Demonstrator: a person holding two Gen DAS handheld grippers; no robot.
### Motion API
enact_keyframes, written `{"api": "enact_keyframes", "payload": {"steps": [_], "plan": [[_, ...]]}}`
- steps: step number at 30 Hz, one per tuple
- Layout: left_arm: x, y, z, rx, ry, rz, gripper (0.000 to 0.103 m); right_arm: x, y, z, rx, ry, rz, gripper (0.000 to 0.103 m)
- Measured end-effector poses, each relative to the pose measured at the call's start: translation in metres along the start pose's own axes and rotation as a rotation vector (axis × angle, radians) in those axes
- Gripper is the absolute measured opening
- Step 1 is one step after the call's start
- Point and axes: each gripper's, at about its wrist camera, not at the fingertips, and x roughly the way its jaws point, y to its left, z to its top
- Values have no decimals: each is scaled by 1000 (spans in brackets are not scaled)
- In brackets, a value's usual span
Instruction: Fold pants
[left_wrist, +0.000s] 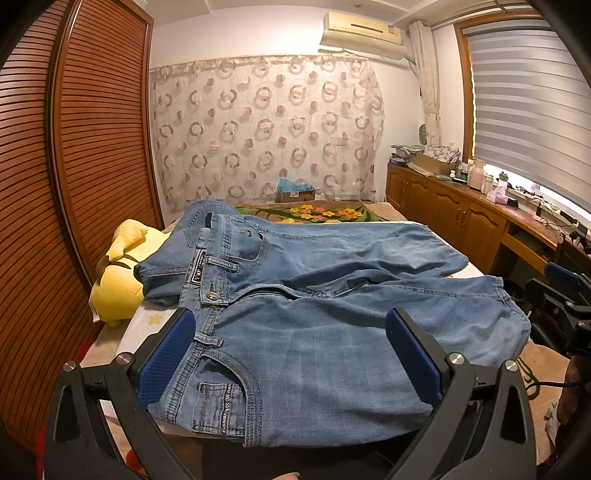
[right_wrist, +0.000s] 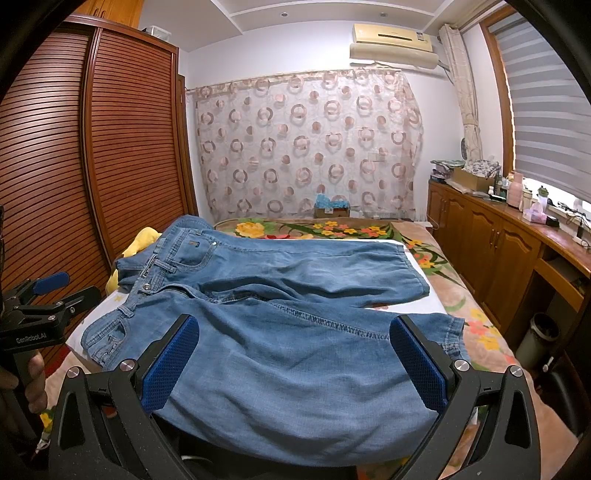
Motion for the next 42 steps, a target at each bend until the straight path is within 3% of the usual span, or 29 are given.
{"api": "enact_keyframes", "payload": {"steps": [42], "plan": [[-6,-6,2,7,-29,-2,103,-3,0,0,1,-13,3,103]]}}
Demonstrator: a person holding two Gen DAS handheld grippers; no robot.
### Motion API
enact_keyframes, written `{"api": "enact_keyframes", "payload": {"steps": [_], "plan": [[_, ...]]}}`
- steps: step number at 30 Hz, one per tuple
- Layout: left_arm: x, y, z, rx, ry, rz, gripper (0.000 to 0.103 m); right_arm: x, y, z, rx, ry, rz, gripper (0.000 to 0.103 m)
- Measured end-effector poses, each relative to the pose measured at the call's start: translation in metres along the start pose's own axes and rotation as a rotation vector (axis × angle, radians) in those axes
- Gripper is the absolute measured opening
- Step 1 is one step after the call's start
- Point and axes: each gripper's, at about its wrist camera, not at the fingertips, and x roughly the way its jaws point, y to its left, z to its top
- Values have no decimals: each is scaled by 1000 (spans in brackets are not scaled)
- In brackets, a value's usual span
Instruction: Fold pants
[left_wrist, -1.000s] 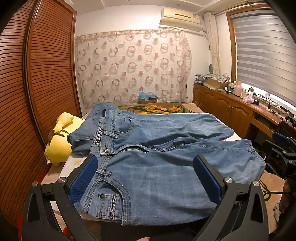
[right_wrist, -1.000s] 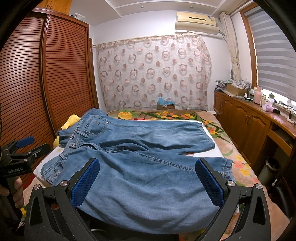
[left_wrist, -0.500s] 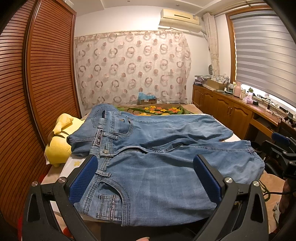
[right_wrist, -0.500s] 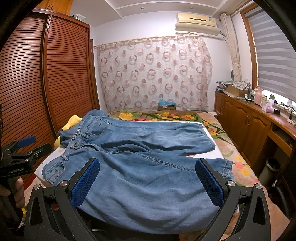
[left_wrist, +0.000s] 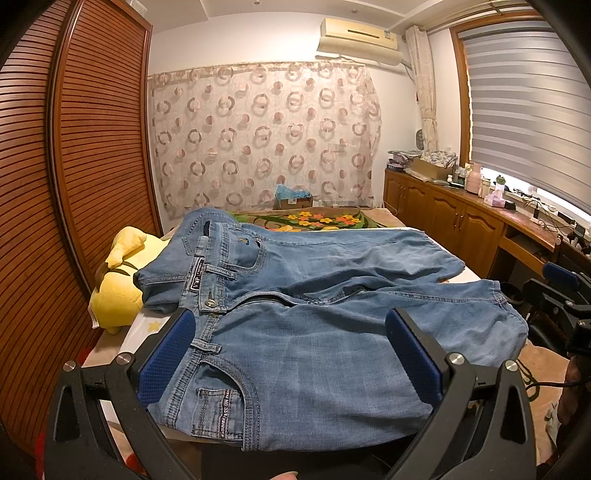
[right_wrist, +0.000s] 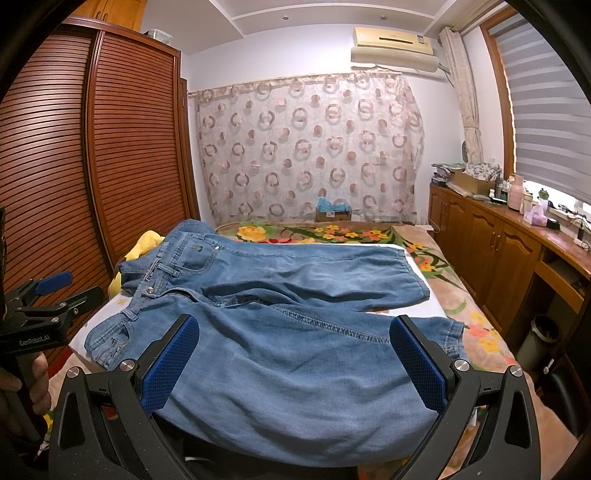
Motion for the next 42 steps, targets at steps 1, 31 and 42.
{"api": "enact_keyframes", "payload": {"steps": [1,31,42], "plan": [[0,0,0,0,0,0,103,0,0,0,0,0,0,103],[29,23,-21,-14,84,4,103,12,-21,-3,9,56,-60,102],[45,30,-35,-17,139,1,103,29,-71,-21,65,168,-161,90]]}}
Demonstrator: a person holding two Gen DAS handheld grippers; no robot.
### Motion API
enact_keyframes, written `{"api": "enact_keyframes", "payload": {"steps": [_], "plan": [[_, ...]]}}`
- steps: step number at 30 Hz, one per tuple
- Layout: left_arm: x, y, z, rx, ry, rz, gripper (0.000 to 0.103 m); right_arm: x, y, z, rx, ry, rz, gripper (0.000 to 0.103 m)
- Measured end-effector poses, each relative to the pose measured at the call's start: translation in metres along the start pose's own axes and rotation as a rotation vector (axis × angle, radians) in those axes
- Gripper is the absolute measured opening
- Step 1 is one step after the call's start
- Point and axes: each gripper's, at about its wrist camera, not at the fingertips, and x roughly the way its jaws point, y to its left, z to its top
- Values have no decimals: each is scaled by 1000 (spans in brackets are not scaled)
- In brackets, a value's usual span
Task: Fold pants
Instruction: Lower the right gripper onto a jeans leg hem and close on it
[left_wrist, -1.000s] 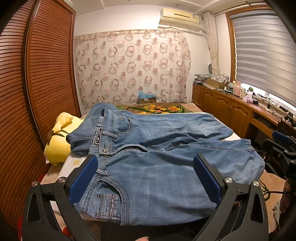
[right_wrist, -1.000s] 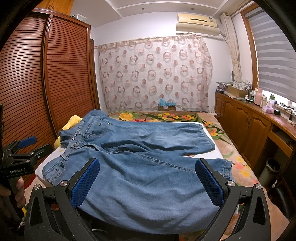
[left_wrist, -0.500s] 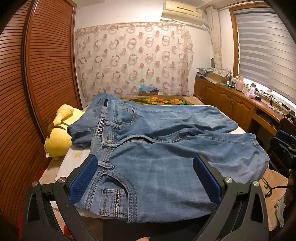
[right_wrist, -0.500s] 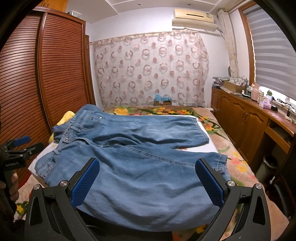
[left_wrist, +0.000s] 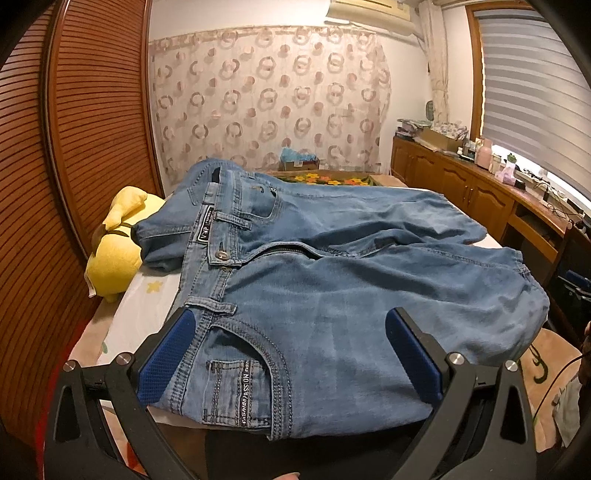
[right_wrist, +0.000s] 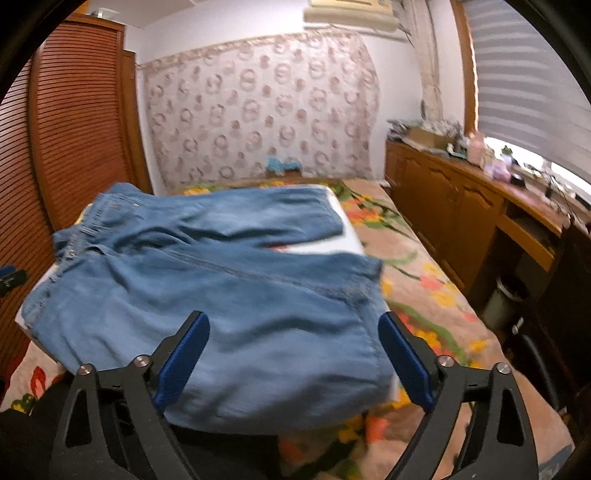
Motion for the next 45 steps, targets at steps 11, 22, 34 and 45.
{"api": "enact_keyframes", "payload": {"steps": [11,22,34,45], "plan": [[20,19,-11,-7,67,-3,103,8,-12,10,55,131,-12,68],[36,38,-21,-27,117,36,103,17,-34,17,167,186,39,63],[40,39,-24,-26,134,37,103,-11,-31,25,127,163,30,17],[42,44,-27,-37,137,46,103,-39,-6,29,28,82,26,9]]}}
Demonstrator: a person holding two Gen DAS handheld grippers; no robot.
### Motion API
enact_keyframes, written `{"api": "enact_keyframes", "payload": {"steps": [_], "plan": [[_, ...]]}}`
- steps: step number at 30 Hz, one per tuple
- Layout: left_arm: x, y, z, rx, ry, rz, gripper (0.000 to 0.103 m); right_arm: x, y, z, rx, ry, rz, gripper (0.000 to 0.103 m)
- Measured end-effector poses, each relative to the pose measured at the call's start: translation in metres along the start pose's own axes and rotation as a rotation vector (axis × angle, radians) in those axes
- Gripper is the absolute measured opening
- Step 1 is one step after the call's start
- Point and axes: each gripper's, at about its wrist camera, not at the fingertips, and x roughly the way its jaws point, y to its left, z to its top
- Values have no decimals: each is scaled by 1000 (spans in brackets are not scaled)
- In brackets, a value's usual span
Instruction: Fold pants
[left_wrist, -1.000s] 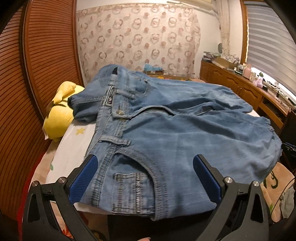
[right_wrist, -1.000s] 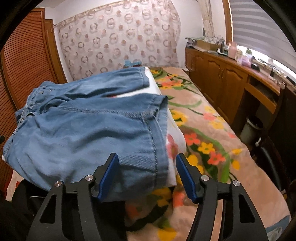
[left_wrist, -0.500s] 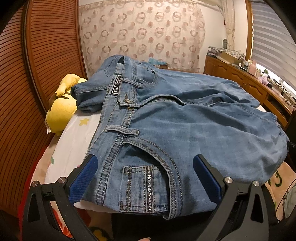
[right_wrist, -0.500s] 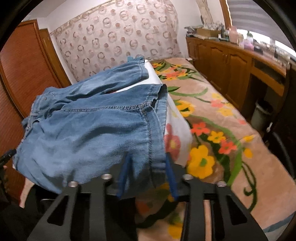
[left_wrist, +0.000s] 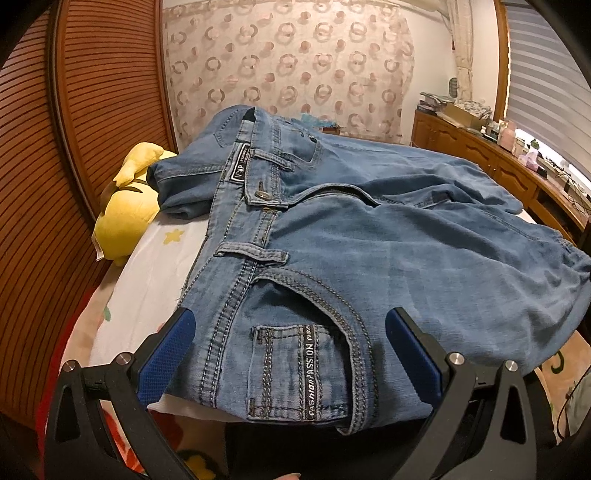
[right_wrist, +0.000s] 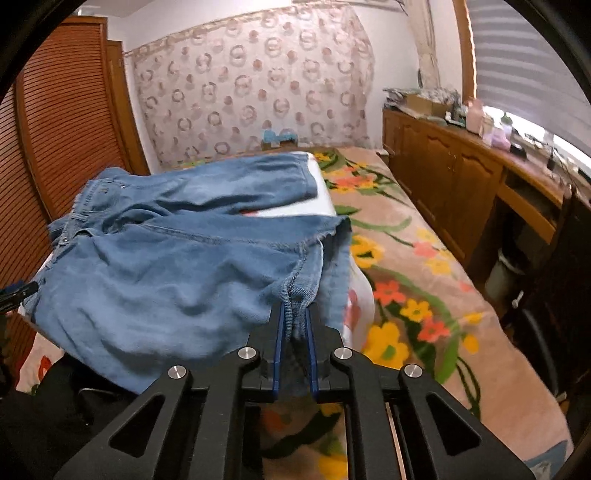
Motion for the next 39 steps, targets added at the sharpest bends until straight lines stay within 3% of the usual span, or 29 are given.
{"api": "enact_keyframes", "payload": {"steps": [6,13,21,26,32,34,36,39], "plan": [[-1,8,-2,-2,-1,1,103,-3,3,4,-15,-38,54,7],[-14,44,-3,-53,-37,-14,103,5,7,11,-55,-96,98,7],[-9,73,-21,-78,15,-30,69,22,4,9,-87,-116,90,7],[-6,79,-30,-85,39,-37,66,23,3,6,-94,-114,86,7],[-3,73,-30,-65,40,-62,52,23,3,6,-95,-114,87,7],[-1,73,-28,-74,53,-82,42,22,5,8,-99,-116,87,7],[-3,70,-26,-61,53,-89,25,21,4,11,-104,-119,90,7],[-9,64,-22,-42,41,-98,15,17,8,14,-120,-131,90,7]]}}
